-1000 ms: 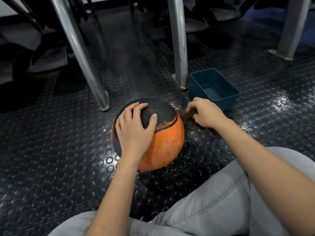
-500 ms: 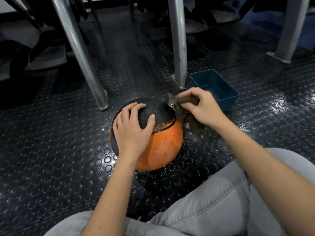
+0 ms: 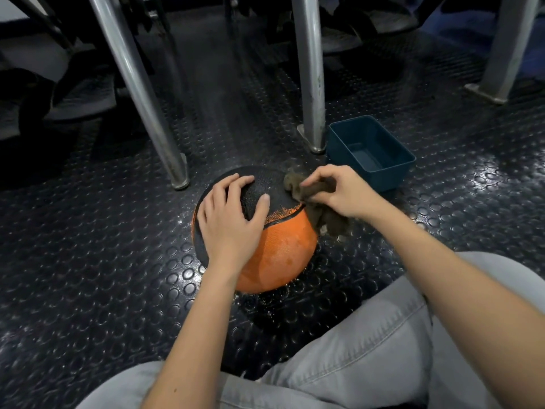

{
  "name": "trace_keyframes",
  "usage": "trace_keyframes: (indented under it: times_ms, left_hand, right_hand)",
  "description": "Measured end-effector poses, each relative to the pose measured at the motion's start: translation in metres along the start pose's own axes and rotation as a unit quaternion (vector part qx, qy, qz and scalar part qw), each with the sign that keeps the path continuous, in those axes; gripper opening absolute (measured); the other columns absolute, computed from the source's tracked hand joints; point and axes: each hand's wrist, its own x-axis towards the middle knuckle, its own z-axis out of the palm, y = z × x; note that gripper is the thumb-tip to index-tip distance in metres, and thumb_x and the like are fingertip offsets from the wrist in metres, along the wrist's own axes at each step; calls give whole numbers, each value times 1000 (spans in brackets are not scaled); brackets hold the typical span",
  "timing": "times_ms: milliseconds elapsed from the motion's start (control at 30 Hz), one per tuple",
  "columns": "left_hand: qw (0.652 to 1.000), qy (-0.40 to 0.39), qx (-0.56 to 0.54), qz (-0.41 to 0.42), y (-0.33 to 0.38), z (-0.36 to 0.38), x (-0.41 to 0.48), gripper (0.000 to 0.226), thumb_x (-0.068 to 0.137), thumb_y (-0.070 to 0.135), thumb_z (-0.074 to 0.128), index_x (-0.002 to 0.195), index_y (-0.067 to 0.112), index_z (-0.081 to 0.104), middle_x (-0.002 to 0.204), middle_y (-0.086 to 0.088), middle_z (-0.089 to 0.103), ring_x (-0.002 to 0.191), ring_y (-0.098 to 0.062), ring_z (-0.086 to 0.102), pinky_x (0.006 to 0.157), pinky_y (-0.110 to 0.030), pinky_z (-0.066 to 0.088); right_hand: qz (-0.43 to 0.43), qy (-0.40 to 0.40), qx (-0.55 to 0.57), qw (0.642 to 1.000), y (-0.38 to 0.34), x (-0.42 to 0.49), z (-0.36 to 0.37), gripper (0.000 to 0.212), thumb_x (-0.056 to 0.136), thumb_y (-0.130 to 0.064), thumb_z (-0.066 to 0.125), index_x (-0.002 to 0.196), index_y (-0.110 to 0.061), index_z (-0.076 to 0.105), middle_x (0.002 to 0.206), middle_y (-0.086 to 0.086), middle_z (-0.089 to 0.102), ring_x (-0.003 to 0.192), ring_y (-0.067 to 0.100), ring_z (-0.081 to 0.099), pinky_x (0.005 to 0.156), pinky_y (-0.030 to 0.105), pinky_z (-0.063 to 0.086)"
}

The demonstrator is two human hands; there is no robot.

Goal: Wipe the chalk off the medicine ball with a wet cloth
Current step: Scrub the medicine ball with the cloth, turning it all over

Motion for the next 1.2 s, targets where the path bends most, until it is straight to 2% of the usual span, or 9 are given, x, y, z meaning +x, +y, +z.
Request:
trace_keyframes:
  times_ms: [100, 267, 367, 467, 600, 800, 967, 1100, 1200]
  left_hand:
    - [1000, -1, 0, 3, 1, 0, 0, 45, 84, 53, 44, 124, 33, 54, 134, 13, 45, 129, -13, 36, 110, -35, 18]
    - [1000, 9, 2, 0, -3, -1, -2, 43, 83, 51, 46, 121, 33, 55, 133, 13, 46, 127, -13, 36, 107, -33, 19]
    - [1000, 2, -2, 2, 0, -1, 0, 45, 83, 53, 45, 122, 33, 55, 133, 13, 46, 127, -12, 36, 108, -33, 19]
    - [1000, -4, 2, 6, 1, 1, 1, 45, 84, 53, 44, 123, 34, 54, 134, 13, 45, 129, -12, 35, 109, -33, 17]
    - [1000, -1, 1, -1, -1, -2, 1, 45, 82, 53, 45, 122, 33, 55, 134, 13, 45, 128, -12, 35, 108, -33, 18]
    - [1000, -4, 6, 0, 0, 0, 1, 48, 82, 56, 42, 123, 34, 54, 135, 13, 45, 128, -13, 36, 108, -33, 18]
    - [1000, -3, 6, 2, -2, -1, 0, 52, 79, 60, 38, 122, 35, 54, 134, 14, 45, 128, -12, 35, 108, -33, 18]
    - [1000, -2, 0, -3, -1, -1, 0, 47, 82, 54, 44, 123, 34, 55, 134, 14, 45, 129, -12, 35, 109, -32, 17]
    - [1000, -3, 2, 0, -1, -1, 0, 46, 83, 54, 44, 123, 34, 54, 134, 14, 44, 129, -12, 35, 109, -34, 18]
  right_hand:
    - [71, 50, -157, 984, 13, 3, -3, 28, 83, -1, 62, 98, -24, 69, 107, 1, 56, 107, 22, 53, 92, 35, 44]
    - [-50, 64, 217, 973, -18, -5, -14, 33, 78, 2, 69, 91, -28, 67, 95, -9, 67, 93, 6, 63, 90, 24, 50]
    - [4, -7, 3, 1000, -5, -1, -4, 27, 80, -1, 68, 92, -25, 68, 96, -8, 61, 99, 14, 60, 95, 36, 47]
    - [40, 79, -154, 984, 4, -1, -8, 28, 83, -2, 63, 99, -24, 70, 103, -1, 57, 105, 20, 54, 90, 31, 43]
    - [-25, 90, 211, 973, -18, -5, -14, 32, 77, 4, 70, 96, -22, 68, 94, -4, 68, 88, 4, 63, 86, 20, 49]
    - [46, 74, -141, 986, 1, 1, -1, 26, 85, -5, 62, 102, -23, 68, 106, 0, 56, 107, 20, 52, 90, 31, 42]
    - [1, 74, 244, 967, -17, -3, -9, 31, 78, 3, 69, 91, -25, 68, 95, -5, 68, 91, 8, 64, 90, 27, 51]
    - [35, 95, -9, 995, -3, 4, 5, 26, 79, -3, 70, 93, -25, 71, 92, -9, 58, 97, 14, 57, 92, 28, 44]
    - [40, 198, 101, 974, -2, 3, -9, 32, 77, 2, 69, 94, -26, 70, 93, -4, 64, 94, 15, 61, 87, 26, 47]
